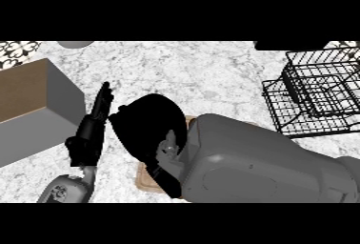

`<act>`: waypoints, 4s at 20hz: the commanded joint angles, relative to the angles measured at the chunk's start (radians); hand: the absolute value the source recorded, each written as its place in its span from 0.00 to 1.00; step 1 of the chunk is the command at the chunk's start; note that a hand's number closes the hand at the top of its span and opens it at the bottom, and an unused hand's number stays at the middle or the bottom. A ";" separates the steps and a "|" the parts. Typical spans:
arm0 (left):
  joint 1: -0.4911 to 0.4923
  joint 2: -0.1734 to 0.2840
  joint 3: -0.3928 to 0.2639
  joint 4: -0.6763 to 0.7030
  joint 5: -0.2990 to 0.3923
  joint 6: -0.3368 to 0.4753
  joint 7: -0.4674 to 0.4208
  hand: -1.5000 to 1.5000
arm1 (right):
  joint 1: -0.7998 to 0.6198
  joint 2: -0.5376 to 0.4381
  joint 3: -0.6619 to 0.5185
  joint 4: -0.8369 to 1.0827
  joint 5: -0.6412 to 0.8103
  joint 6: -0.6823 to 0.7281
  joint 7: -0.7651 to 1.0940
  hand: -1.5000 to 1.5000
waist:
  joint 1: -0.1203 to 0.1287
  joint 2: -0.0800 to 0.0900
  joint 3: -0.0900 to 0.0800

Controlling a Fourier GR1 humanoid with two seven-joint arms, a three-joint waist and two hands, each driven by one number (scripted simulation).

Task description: Pick the sweet potato from the cutting board and place it in the tiered basket

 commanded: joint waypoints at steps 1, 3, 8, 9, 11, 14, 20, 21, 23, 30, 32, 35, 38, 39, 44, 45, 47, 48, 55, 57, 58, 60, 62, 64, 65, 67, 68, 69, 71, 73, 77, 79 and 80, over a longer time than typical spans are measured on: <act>-0.015 0.011 0.026 0.013 0.005 -0.015 0.017 0.50 | -0.001 0.043 0.040 0.026 -0.018 0.073 0.170 0.00 | -0.011 -0.001 0.000; -0.023 -0.008 0.026 0.038 -0.005 0.001 0.013 0.50 | -0.005 0.040 0.066 0.020 -0.045 0.095 0.196 0.00 | -0.016 -0.002 0.000; -0.018 0.002 0.012 -0.041 -0.015 -0.008 0.061 0.50 | 0.016 0.020 0.104 0.030 -0.039 0.080 0.225 0.00 | -0.016 -0.005 0.001; 0.011 -0.014 0.015 0.025 -0.016 -0.012 -0.017 0.50 | -0.024 0.035 0.085 0.043 -0.055 0.102 0.236 0.00 | -0.015 -0.002 0.000; 0.016 -0.036 0.004 0.000 -0.033 0.019 -0.002 0.50 | -0.011 -0.002 0.098 -0.004 -0.067 0.109 0.260 0.00 | -0.021 -0.005 0.001; -0.007 -0.027 0.035 0.024 -0.004 -0.013 0.007 0.50 | -0.008 -0.018 0.120 0.011 -0.014 0.103 0.223 0.00 | -0.017 -0.002 0.001; -0.033 -0.019 0.064 0.012 0.004 -0.030 0.029 0.50 | -0.010 -0.037 0.162 0.046 0.038 0.158 0.163 0.00 | -0.014 0.000 0.001; 0.042 -0.027 0.022 -0.005 -0.017 -0.033 -0.018 0.50 | 0.002 -0.030 0.163 0.028 0.049 0.147 0.177 0.00 | -0.011 -0.001 0.001; -0.013 -0.013 0.043 -0.046 -0.028 -0.022 0.054 0.50 | -0.017 -0.030 0.140 0.066 0.050 0.200 0.121 0.00 | -0.005 0.000 0.001; -0.041 -0.019 0.061 -0.020 -0.036 -0.042 0.066 0.50 | 0.081 -0.026 0.221 -0.043 0.189 0.206 0.066 0.00 | -0.012 0.001 0.001; -0.012 -0.022 0.042 -0.035 -0.048 -0.054 0.041 0.50 | 0.052 0.007 0.194 0.092 0.287 0.183 -0.025 0.00 | 0.002 0.005 0.001; -0.003 -0.043 0.055 0.013 -0.052 -0.039 0.024 0.50 | 0.114 -0.053 0.172 -0.012 0.304 0.212 0.053 0.00 | -0.014 0.000 0.001; 0.003 -0.052 0.033 -0.074 -0.074 -0.020 0.097 0.50 | 0.098 -0.014 0.142 0.117 0.370 0.206 -0.012 0.00 | 0.001 0.002 0.002; 0.002 -0.018 0.067 -0.055 -0.053 -0.064 0.068 0.50 | 0.124 -0.030 0.123 0.095 0.383 0.215 -0.027 0.00 | -0.003 0.003 0.001; -0.018 -0.066 0.063 -0.004 -0.071 -0.056 0.052 0.50 | 0.228 -0.049 0.095 0.060 0.450 0.238 -0.058 0.00 | -0.011 0.003 0.001; 0.032 -0.071 0.047 -0.018 -0.071 -0.067 0.008 0.50 | 0.203 -0.016 0.081 0.119 0.468 0.259 -0.078 0.00 | -0.004 0.003 0.001; 0.016 -0.097 0.035 -0.015 -0.110 -0.031 0.025 0.50 | 0.274 -0.040 0.101 0.089 0.530 0.228 -0.131 0.00 | -0.006 0.003 0.002; -0.040 -0.083 0.099 0.019 -0.061 -0.066 0.025 0.50 | 0.250 0.013 0.066 0.120 0.534 0.262 -0.124 0.00 | -0.006 0.004 0.001; -0.002 -0.102 0.075 -0.021 -0.106 -0.070 0.052 0.50 | 0.303 0.026 0.028 0.175 0.665 0.261 -0.268 0.00 | -0.002 0.005 0.001; 0.026 -0.096 0.099 -0.011 -0.092 -0.085 0.003 0.50 | 0.342 0.055 0.044 0.175 0.711 0.234 -0.273 0.00 | -0.001 0.005 0.001; 0.018 -0.092 0.088 -0.062 -0.099 -0.089 0.079 0.50 | 0.345 -0.001 -0.003 0.144 0.699 0.281 -0.316 0.00 | -0.003 0.004 0.002; 0.045 -0.105 0.087 -0.027 -0.105 -0.097 -0.002 0.50 | 0.356 0.121 -0.015 0.151 0.713 0.311 -0.206 0.00 | -0.003 0.003 0.001; -0.037 -0.090 0.138 0.048 -0.083 -0.133 0.007 0.50 | 0.338 0.070 -0.061 0.130 0.731 0.351 -0.262 0.00 | -0.007 0.004 0.001; 0.026 -0.140 0.088 0.034 -0.134 -0.077 -0.035 0.50 | 0.311 0.083 -0.052 0.246 0.782 0.288 -0.343 0.00 | 0.000 0.005 0.001; 0.012 -0.093 0.152 0.033 -0.072 -0.142 -0.037 0.50 | 0.411 0.057 -0.030 0.121 0.783 0.335 -0.294 0.00 | -0.007 0.003 0.001; 0.059 -0.135 0.077 -0.015 -0.134 -0.100 -0.004 0.50 | 0.340 0.143 -0.060 0.269 0.812 0.307 -0.311 0.00 | 0.001 0.004 0.001; -0.006 -0.161 0.093 0.063 -0.145 -0.082 -0.027 0.50 | 0.346 0.127 -0.071 0.266 0.826 0.311 -0.346 0.00 | -0.004 0.005 0.001; 0.035 -0.130 0.093 -0.029 -0.145 -0.094 0.027 0.50 | 0.415 0.093 -0.014 0.243 0.876 0.248 -0.373 0.00 | -0.002 0.004 0.002; -0.005 -0.120 0.127 -0.007 -0.123 -0.126 0.034 0.50 | 0.362 0.147 -0.077 0.280 0.877 0.315 -0.370 0.00 | -0.002 0.004 0.001; -0.032 -0.099 0.183 0.096 -0.094 -0.156 -0.048 0.50 | 0.419 0.200 -0.027 0.276 0.914 0.281 -0.312 0.00 | -0.005 0.005 0.001; -0.041 -0.147 0.134 0.021 -0.155 -0.106 0.058 0.50 | 0.468 0.154 -0.053 0.289 0.975 0.243 -0.400 0.00 | -0.007 0.004 0.001; -0.036 -0.162 0.132 0.047 -0.160 -0.113 0.008 0.50 | 0.426 0.174 -0.108 0.287 0.993 0.287 -0.411 0.00 | -0.006 0.004 0.001; 0.004 -0.167 0.126 0.017 -0.156 -0.116 0.009 0.50 | 0.427 0.194 -0.108 0.319 1.009 0.265 -0.436 0.00 | -0.004 0.004 0.001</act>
